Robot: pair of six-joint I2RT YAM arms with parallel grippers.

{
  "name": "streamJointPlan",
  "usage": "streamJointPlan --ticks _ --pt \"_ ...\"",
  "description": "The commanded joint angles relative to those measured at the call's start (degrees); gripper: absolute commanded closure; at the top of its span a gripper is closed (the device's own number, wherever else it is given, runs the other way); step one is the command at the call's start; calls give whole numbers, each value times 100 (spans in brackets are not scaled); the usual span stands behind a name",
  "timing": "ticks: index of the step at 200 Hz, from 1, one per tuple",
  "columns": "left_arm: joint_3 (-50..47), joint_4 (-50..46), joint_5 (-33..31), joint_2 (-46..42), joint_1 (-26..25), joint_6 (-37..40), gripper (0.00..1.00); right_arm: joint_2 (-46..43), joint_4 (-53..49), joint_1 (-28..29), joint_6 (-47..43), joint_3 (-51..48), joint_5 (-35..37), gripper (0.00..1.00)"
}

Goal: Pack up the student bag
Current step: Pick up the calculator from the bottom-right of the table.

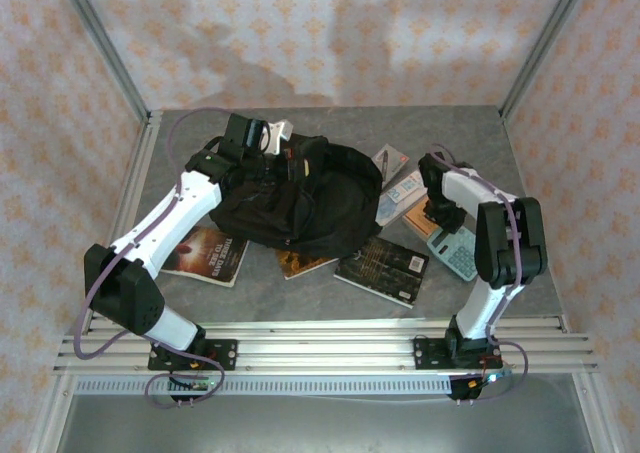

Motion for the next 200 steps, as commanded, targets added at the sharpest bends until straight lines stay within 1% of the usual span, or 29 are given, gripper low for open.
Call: streamJointPlan --ticks 1,14,38,117,148,200 --pt "-25 115 148 -156 54 -43 100 -167 -150 -22 65 -215 -90 69" --pt "-25 107 140 -155 62 -43 100 -214 -193 -26 41 -262 -99 65" --pt "-16 98 131 -164 71 -35 100 -333 -280 -23 -20 -350 -127 61" --pt "-16 89 121 -182 102 -26 100 -825 -444 -24 -123 -559 -49 63" --pt "-7 89 135 -190 97 -26 100 -882 -504 -22 -237 -669 -88 60" --pt "-7 85 163 -182 108 -35 100 -507 -284 -24 -277 -801 -288 58"
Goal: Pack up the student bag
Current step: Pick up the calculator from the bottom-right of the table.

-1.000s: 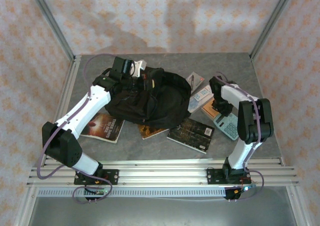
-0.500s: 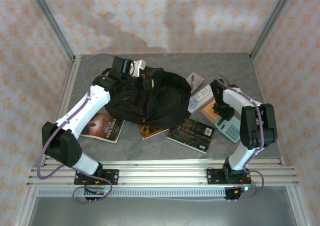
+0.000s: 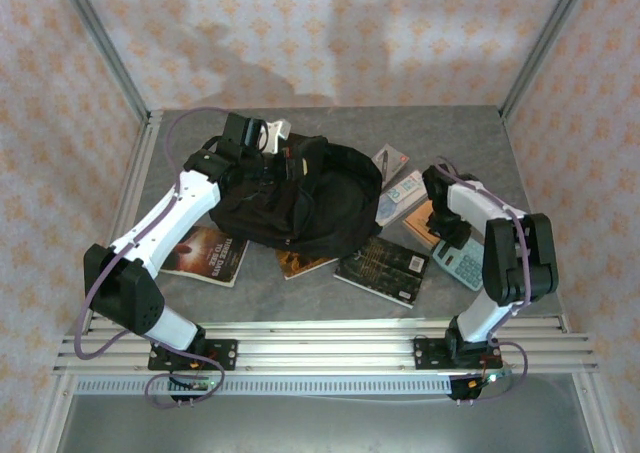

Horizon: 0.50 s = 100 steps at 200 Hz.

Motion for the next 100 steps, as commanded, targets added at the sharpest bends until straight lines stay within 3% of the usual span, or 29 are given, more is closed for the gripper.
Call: streamJointPlan --ticks 1,63,100 --pt "-10 82 142 -182 39 -35 100 184 -86 -23 -81 -60 -60 58" --pt "-1 98 175 -179 56 -43 100 417 -111 -13 -111 -1 94 56" --pt "3 105 183 -182 64 -37 100 482 -133 3 -55 61 151 64"
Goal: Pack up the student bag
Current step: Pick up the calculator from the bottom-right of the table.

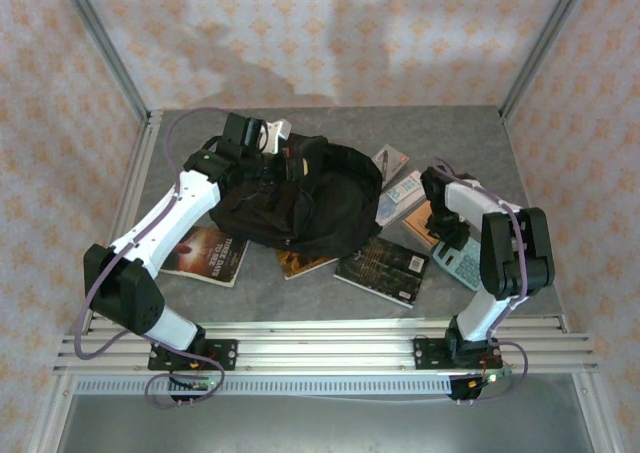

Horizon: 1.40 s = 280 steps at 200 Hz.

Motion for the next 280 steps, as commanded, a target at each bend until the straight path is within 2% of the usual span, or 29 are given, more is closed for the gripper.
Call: streamJointPlan --ticks 1,40,72,122,200,244,280 --pt "1 106 109 -182 60 -40 100 232 -72 4 0 12 81 64" --pt "-1 104 114 -173 76 -53 100 72 -224 40 60 79 151 73" --pt "-10 142 161 -155 103 -86 100 -180 -386 62 89 175 157 88" --pt "-27 168 186 -178 140 -107 100 -529 -671 110 191 444 150 100" --pt "-18 168 206 -181 140 -101 100 -1514 -1070 549 240 1295 -112 100" --pt "-4 144 188 -187 148 -61 100 -2183 -611 694 -59 1524 -905 100" --pt "25 125 188 -173 148 -37 100 -2549 63 710 -210 1489 -1857 100"
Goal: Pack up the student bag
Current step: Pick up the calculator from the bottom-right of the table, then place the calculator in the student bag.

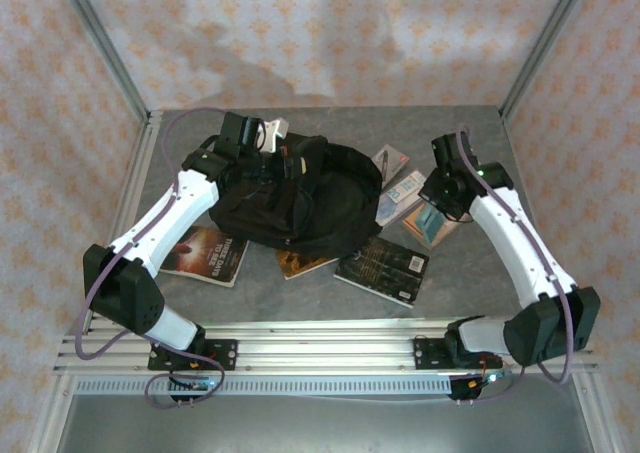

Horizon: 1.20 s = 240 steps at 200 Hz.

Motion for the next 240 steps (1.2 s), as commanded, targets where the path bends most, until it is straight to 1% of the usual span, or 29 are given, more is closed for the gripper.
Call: streamJointPlan --ticks 1,24,39,64,93,115,143,168,190,214,240 --pt "32 109 132 -173 63 52 100 -229 576 36 -198 141 -762 100" --pt "126 42 132 -164 64 78 100 -367 1192 34 -149 27 -1355 100" --pt "255 -58 140 -164 63 105 100 -434 1748 45 -68 -39 -1873 100" --pt "506 -232 103 -181 63 141 100 -395 2379 73 41 75 -2319 100" --pt "538 -247 123 -162 63 101 100 -206 2513 74 70 306 -2439 100" --pt "511 -251 113 -177 63 106 100 -24 2717 75 146 302 -2846 100" --pt "600 -260 148 -182 63 67 100 -14 4061 109 805 -26 -3469 100" --pt "805 -273 193 -190 63 -33 100 162 4801 356 1133 -161 -3421 100" --pt "1153 -484 56 -203 63 6 100 507 5601 619 1556 -428 -3449 100" --pt "1566 -826 -124 -190 79 134 100 746 6154 849 1750 -747 -3211 100" --pt "1889 -1026 -176 -195 131 199 100 879 6878 990 1983 -1234 -3068 100"
